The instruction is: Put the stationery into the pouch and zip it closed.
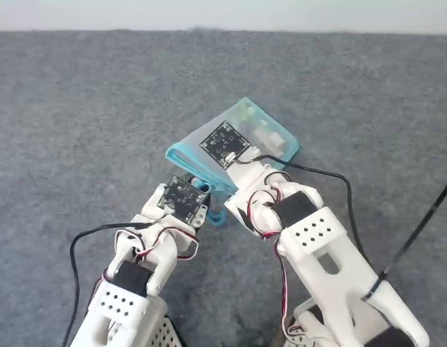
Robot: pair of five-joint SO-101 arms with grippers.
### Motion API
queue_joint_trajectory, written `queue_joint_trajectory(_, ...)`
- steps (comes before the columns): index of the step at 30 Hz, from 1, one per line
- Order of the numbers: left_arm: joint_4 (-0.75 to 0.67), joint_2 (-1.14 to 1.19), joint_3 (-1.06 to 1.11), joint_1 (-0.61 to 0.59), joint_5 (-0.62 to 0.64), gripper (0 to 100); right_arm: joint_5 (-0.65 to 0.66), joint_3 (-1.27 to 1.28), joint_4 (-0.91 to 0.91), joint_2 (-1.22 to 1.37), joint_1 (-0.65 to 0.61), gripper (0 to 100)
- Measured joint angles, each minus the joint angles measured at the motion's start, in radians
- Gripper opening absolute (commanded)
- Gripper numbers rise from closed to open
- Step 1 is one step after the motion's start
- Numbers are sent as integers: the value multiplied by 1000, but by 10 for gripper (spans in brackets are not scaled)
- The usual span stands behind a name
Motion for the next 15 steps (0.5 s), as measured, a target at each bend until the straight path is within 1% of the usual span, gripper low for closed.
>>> queue_joint_trajectory(3, 0, 0, 0, -25, -3, 11, 3, -2, 0, -2, 26, 6)
queue_joint_trajectory(15, -2, 0, 0, -25, -9, 11, 80, -2, 9, -2, 109, 5)
